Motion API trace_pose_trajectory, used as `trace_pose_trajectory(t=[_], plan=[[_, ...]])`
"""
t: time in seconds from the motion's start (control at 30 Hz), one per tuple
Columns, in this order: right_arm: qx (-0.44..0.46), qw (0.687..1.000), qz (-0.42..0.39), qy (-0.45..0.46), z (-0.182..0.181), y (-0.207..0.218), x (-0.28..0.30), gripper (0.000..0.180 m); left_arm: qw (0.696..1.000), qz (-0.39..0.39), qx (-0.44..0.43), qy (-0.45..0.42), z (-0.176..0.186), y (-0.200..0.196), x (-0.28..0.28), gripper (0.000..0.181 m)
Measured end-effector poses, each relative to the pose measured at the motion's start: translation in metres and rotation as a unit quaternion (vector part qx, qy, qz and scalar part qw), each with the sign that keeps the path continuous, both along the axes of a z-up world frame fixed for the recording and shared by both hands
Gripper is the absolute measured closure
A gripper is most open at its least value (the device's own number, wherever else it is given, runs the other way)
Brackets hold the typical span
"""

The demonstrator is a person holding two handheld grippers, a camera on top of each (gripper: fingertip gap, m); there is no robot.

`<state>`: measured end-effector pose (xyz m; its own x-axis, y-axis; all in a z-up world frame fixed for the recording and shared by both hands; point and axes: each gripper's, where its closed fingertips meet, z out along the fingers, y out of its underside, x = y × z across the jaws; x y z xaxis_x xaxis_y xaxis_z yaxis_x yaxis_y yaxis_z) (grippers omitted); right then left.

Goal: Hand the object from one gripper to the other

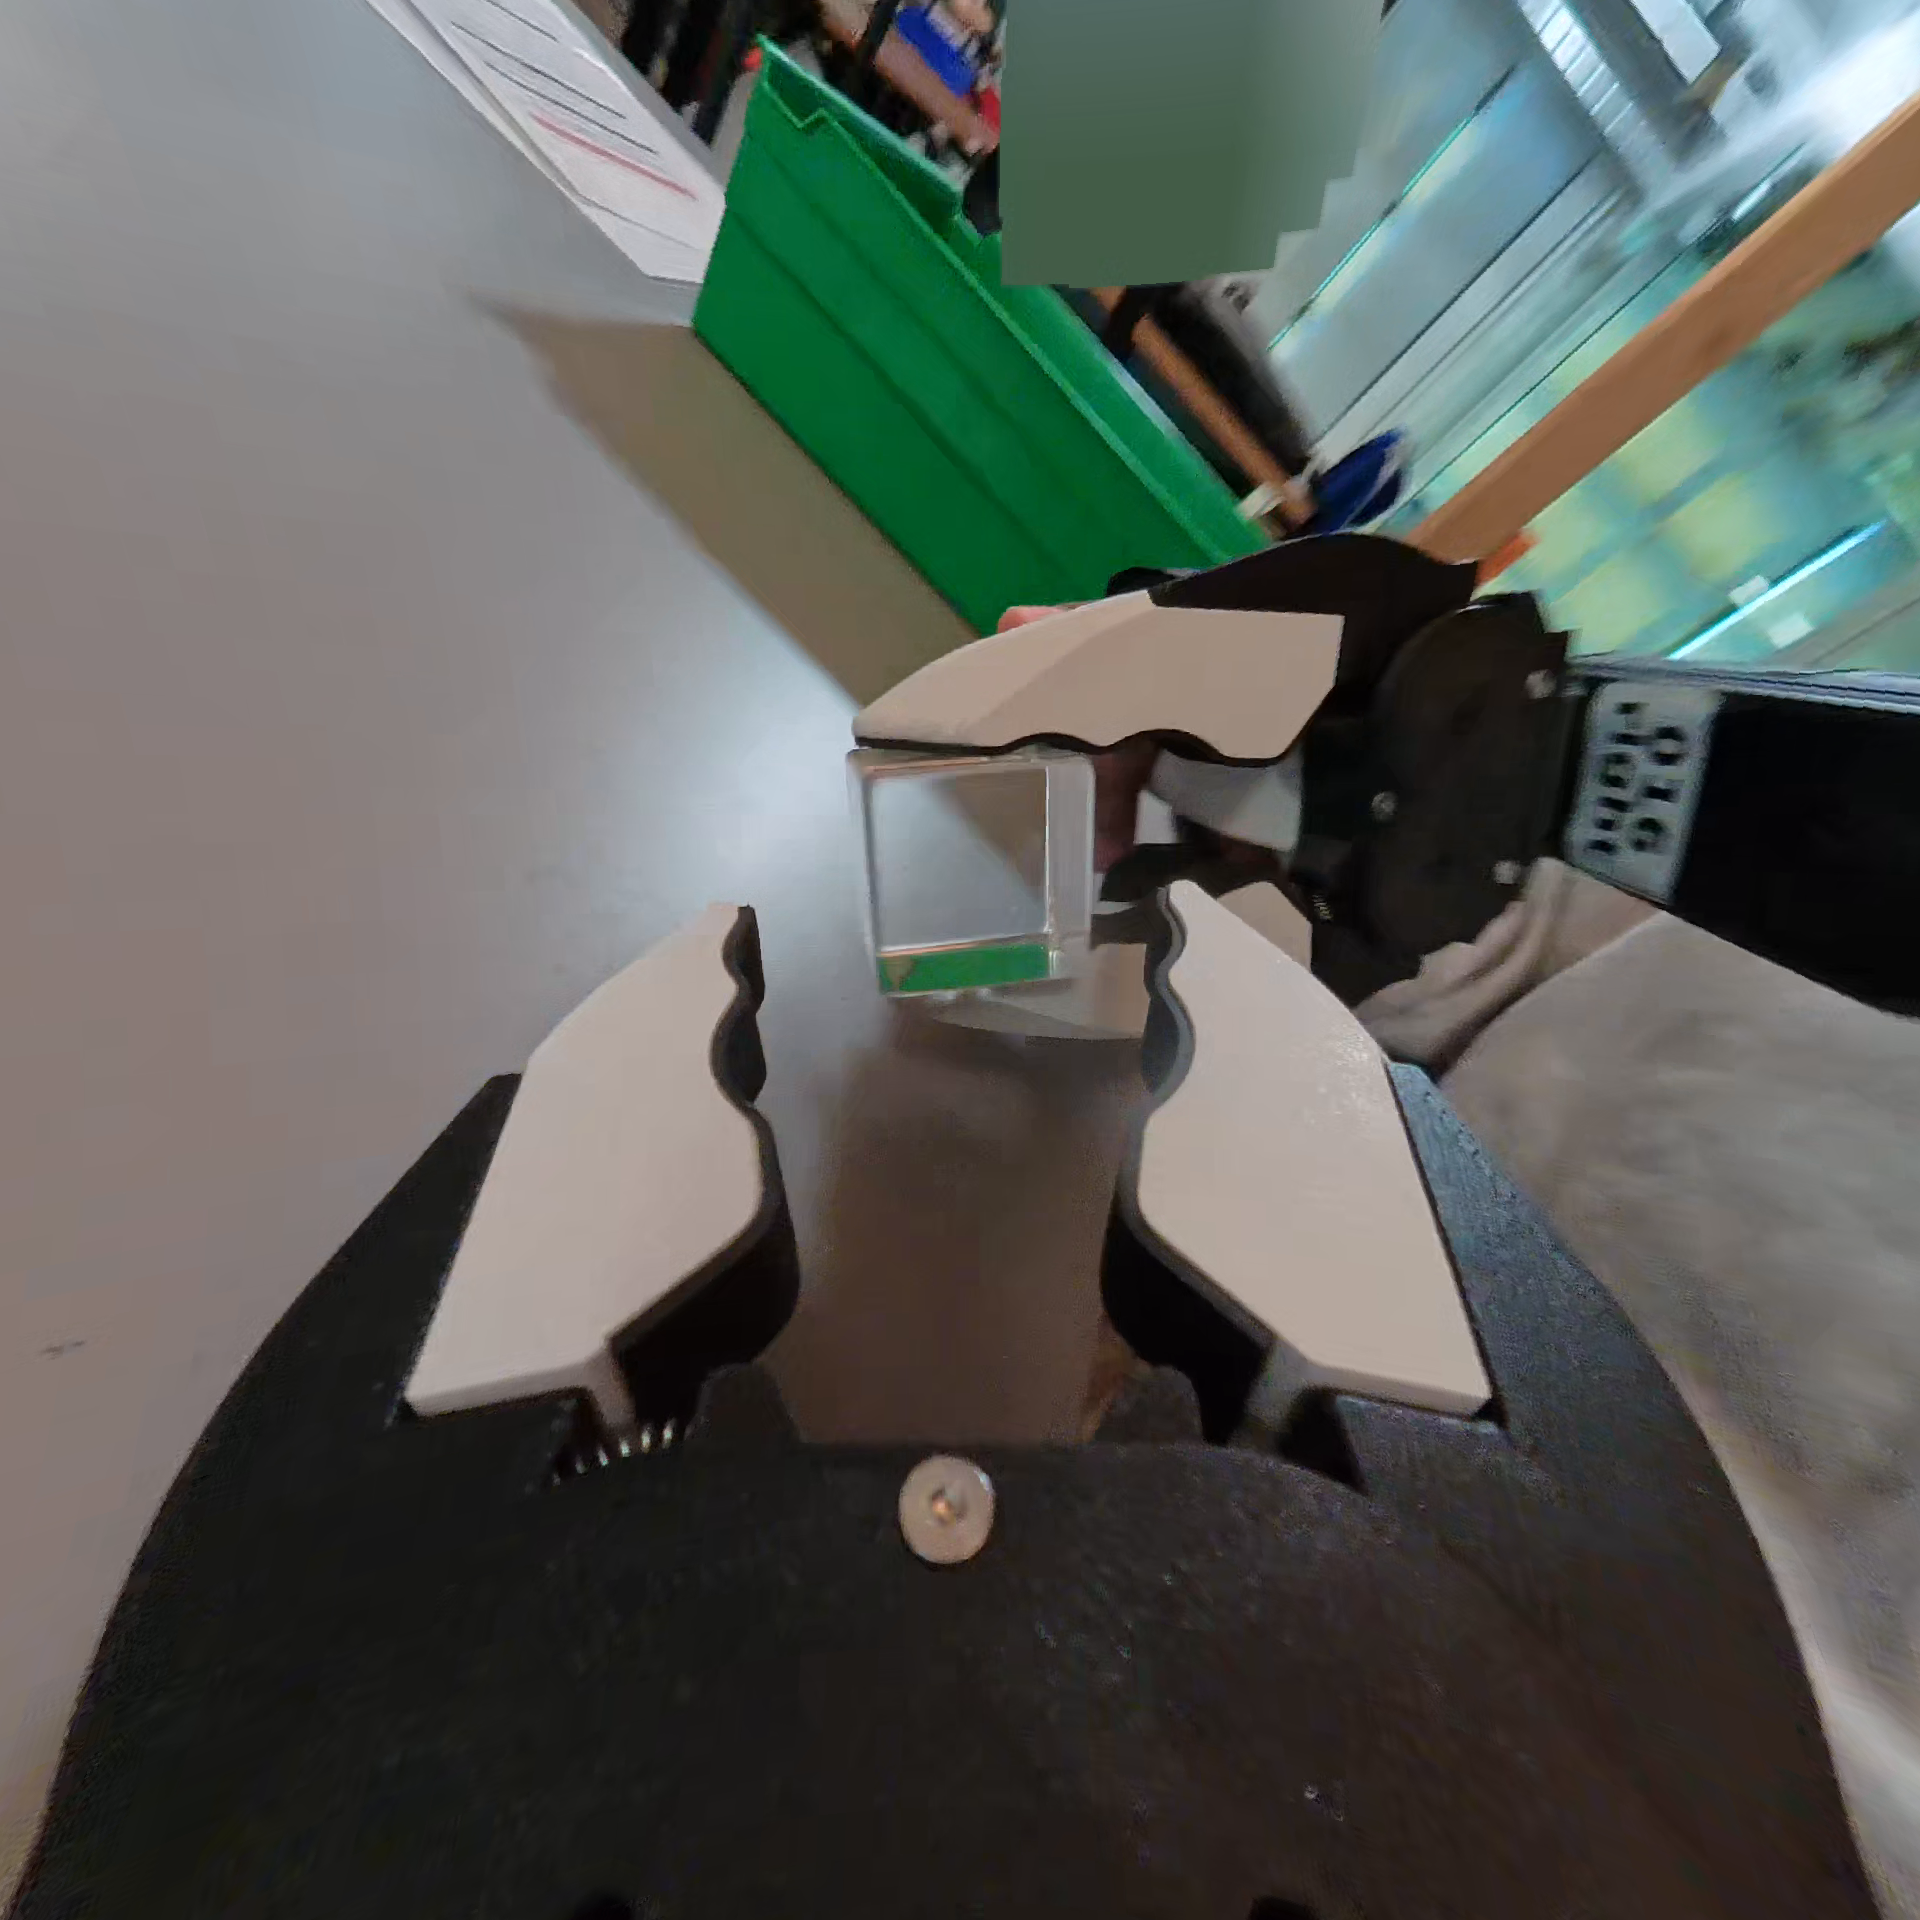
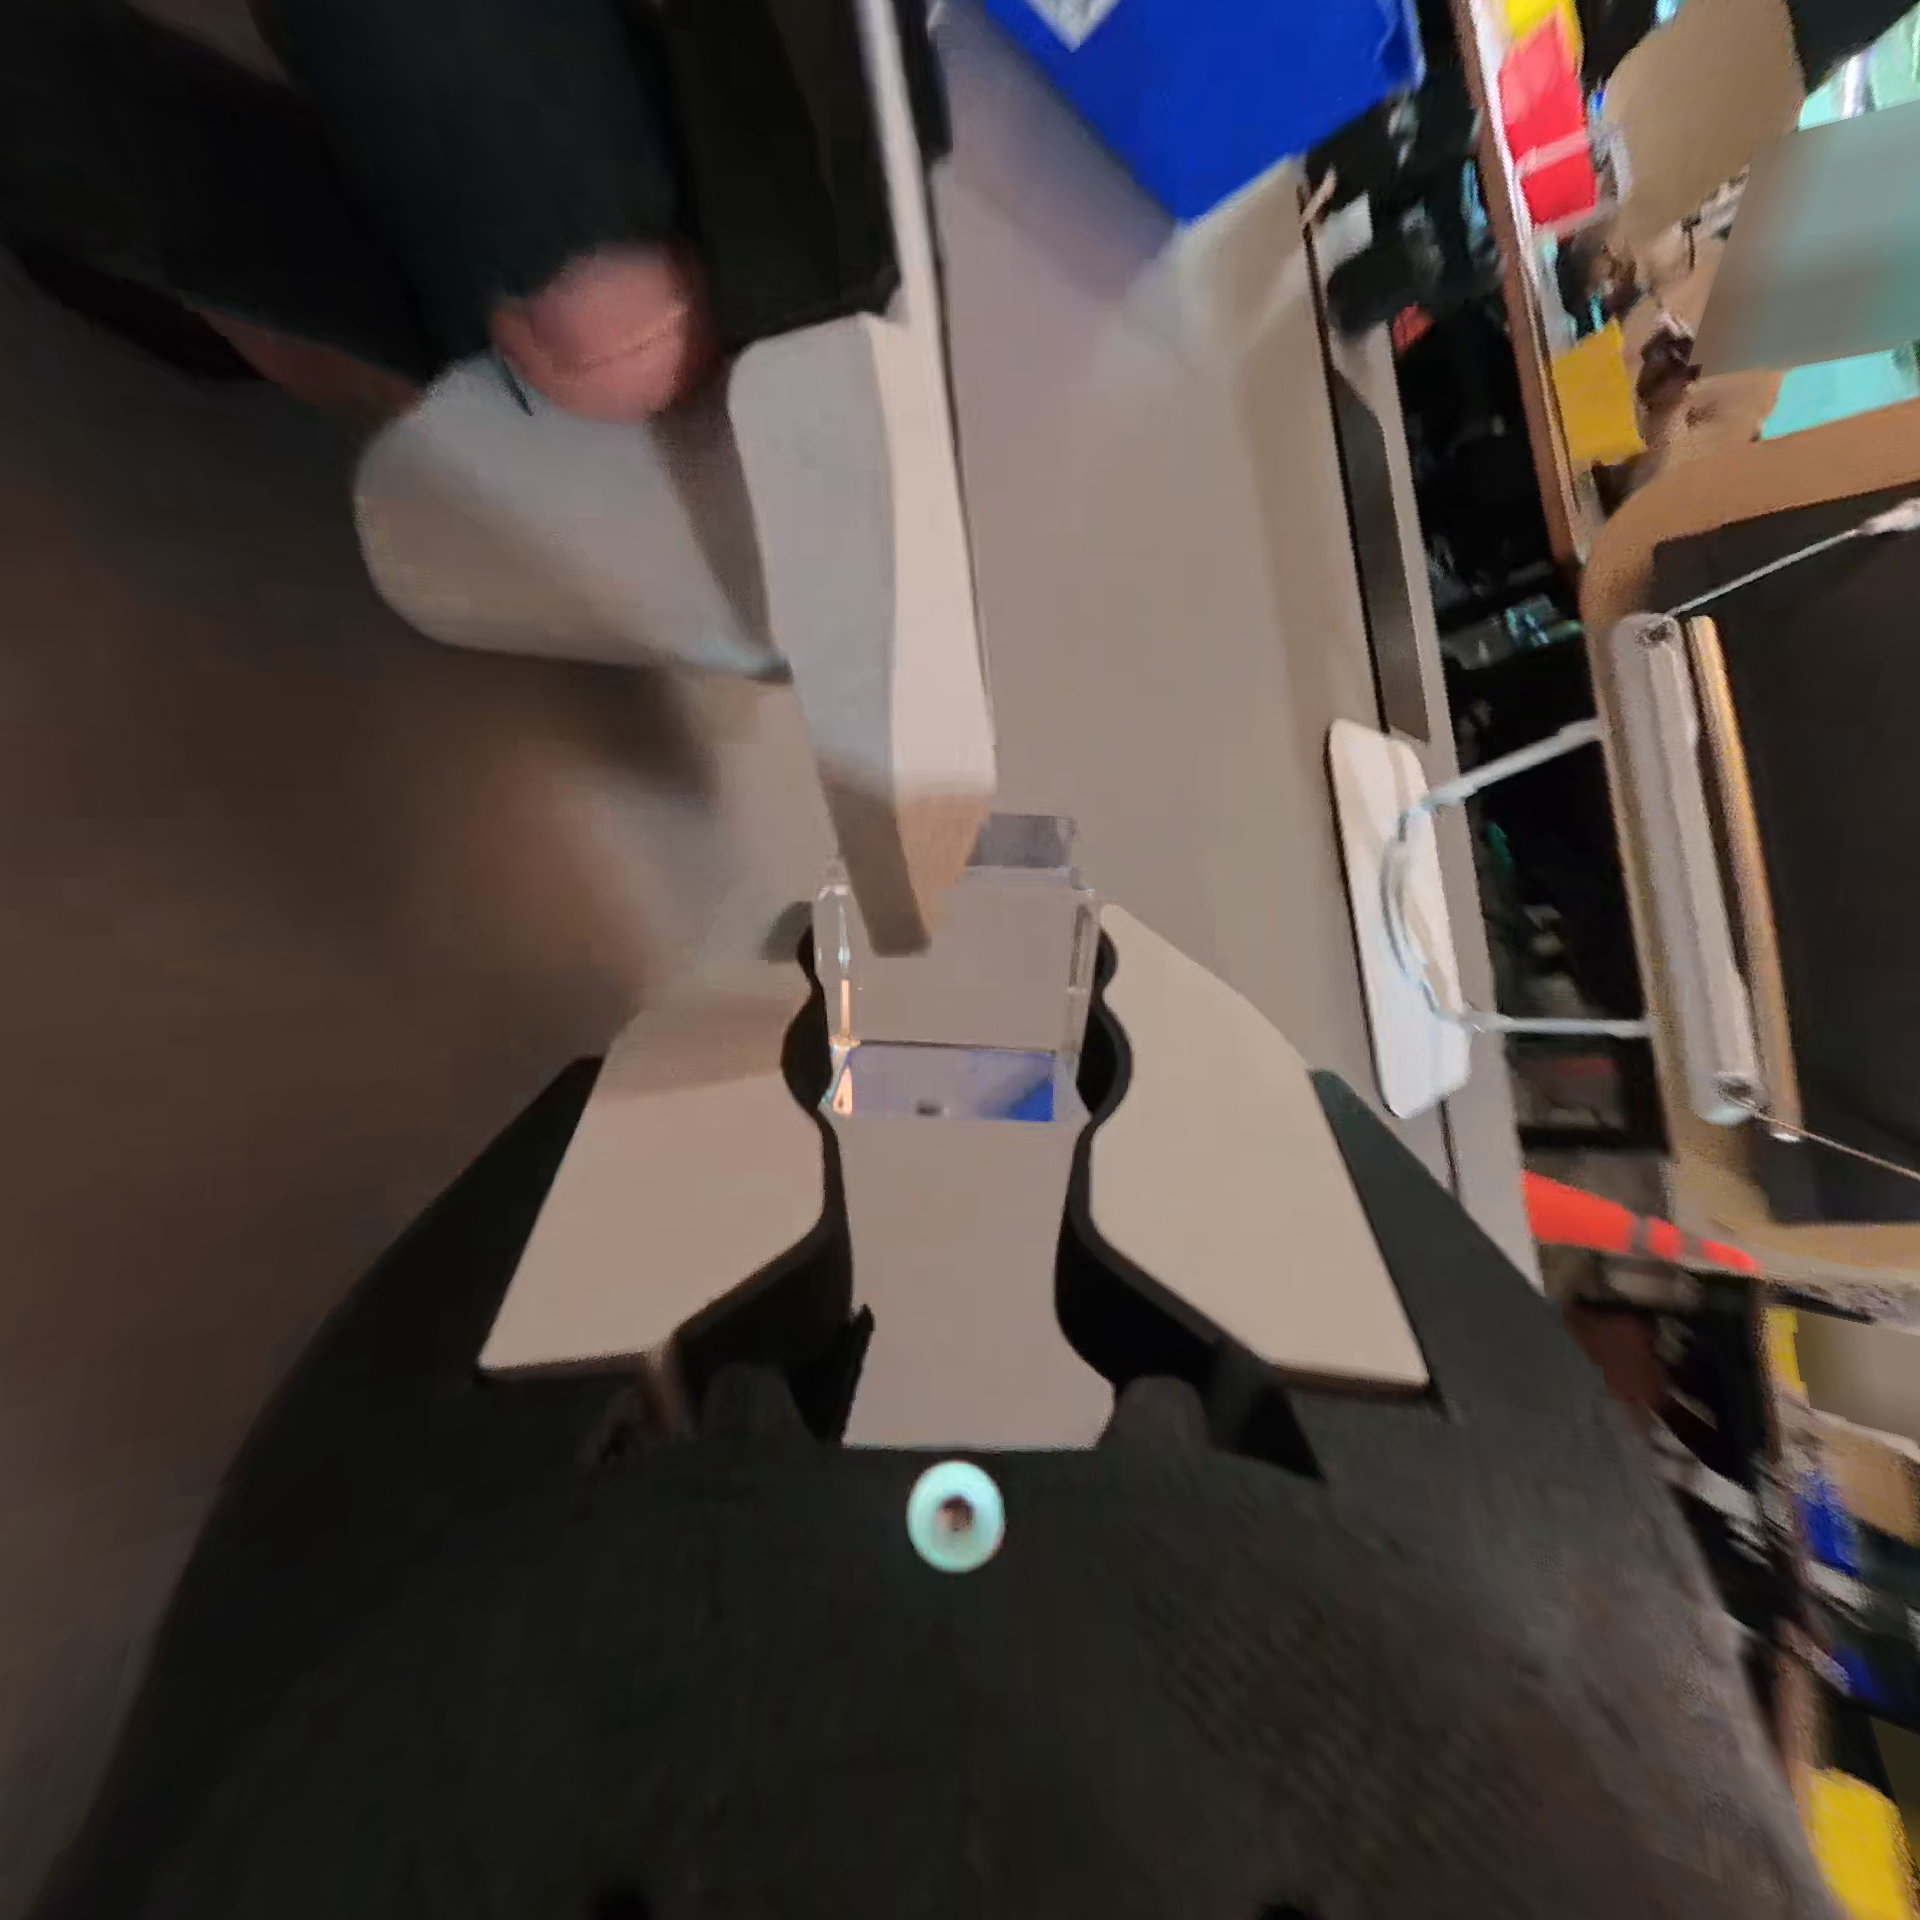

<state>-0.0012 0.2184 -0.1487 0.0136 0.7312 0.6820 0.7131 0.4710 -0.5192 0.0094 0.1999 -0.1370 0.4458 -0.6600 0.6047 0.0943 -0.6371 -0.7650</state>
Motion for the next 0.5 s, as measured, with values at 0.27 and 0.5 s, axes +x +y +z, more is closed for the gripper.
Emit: trace_pose_trajectory(t=[0.27,0.5], plan=[[0.06,0.993,-0.052,-0.09,-0.013,-0.012,-0.007,0.133,0.996,-0.001,0.019,0.088,-0.017,-0.005,0.007,0.123],[0.071,0.992,-0.054,-0.088,-0.008,-0.015,-0.009,0.133,0.996,-0.013,0.017,0.087,-0.016,-0.008,0.009,0.135]])
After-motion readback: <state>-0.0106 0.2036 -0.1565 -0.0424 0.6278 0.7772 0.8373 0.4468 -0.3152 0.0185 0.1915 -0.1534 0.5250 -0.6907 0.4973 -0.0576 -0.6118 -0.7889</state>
